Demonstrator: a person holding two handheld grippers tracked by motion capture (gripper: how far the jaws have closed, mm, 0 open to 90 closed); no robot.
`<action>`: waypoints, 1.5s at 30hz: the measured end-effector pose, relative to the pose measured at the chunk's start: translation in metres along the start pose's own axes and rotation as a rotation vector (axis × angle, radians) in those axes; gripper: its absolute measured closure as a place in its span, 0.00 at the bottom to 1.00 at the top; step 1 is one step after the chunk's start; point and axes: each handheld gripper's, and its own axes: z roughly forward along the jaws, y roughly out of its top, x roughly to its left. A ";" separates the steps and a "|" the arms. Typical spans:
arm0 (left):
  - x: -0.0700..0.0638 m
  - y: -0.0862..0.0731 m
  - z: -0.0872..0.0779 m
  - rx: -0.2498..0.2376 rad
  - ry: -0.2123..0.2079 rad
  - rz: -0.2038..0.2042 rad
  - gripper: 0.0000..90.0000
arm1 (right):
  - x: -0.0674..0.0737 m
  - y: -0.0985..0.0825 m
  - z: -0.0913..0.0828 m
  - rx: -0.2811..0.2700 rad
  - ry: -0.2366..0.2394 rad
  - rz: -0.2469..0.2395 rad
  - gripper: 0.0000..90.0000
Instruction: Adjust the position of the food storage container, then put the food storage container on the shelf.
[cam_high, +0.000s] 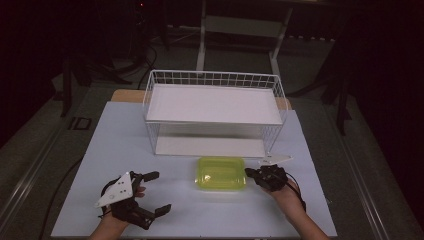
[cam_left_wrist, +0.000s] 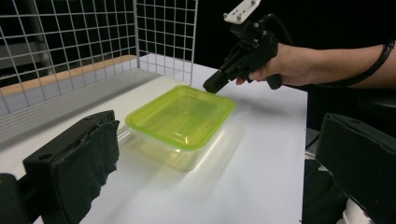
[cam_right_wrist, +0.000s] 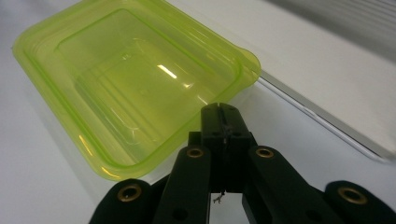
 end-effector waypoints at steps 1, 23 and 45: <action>0.000 0.000 0.000 0.000 0.000 0.001 0.00 | 0.002 0.001 0.002 -0.001 0.004 -0.003 1.00; 0.000 -0.001 -0.001 0.004 0.006 0.001 0.00 | 0.021 0.022 0.013 -0.041 0.027 -0.031 0.89; -0.001 0.003 0.014 0.103 0.061 -0.028 0.00 | 0.042 0.019 -0.028 -0.202 0.011 -0.021 0.17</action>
